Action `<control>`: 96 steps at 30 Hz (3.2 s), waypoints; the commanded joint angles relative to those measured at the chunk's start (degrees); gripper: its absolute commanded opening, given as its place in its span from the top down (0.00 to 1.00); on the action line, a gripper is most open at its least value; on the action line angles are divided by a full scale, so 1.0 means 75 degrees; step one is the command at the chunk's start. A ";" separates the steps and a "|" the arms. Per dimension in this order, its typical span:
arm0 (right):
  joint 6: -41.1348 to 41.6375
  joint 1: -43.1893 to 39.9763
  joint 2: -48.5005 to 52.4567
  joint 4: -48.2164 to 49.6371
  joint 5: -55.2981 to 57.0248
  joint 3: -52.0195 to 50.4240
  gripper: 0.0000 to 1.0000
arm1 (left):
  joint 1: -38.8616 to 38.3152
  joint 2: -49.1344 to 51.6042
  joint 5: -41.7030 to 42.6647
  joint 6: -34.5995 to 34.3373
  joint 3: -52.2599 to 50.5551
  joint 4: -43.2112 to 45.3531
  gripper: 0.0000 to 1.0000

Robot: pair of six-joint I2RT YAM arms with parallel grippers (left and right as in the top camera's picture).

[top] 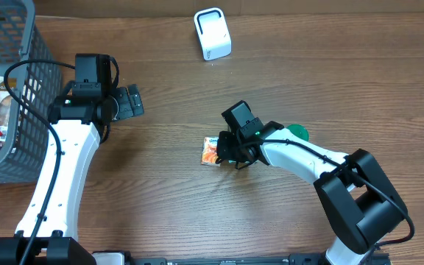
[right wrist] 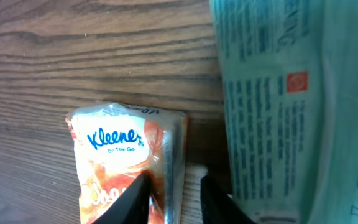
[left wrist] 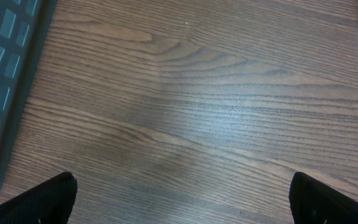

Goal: Scan the item barcode

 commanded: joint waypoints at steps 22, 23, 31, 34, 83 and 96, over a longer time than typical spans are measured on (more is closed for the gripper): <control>-0.0184 0.2620 0.0985 -0.2658 0.4957 0.2795 0.61 | -0.0003 -0.0073 -0.0093 0.0087 0.0128 0.0000 0.00; -0.0184 0.2649 0.1096 -0.2669 0.5050 0.2795 0.61 | 0.0000 -0.0073 -0.0093 0.0087 0.0128 0.0000 0.00; -0.0154 0.2637 0.1443 -0.2652 0.5199 0.2795 0.61 | -0.0003 -0.0073 -0.0093 0.0087 0.0128 0.0000 0.00; -0.0152 0.2637 0.1486 -0.2675 0.5173 0.2777 0.67 | -0.0003 -0.0073 -0.0093 0.0087 0.0128 0.0000 0.00; -0.1903 -0.0294 0.0181 -0.0370 -0.1635 0.1166 0.96 | 0.0000 -0.0073 -0.0093 0.0087 0.0128 0.0000 0.00; -0.1813 -0.0895 0.0181 0.0708 -0.2381 0.0405 0.96 | -0.0003 -0.0073 -0.0093 0.0087 0.0128 0.0000 0.00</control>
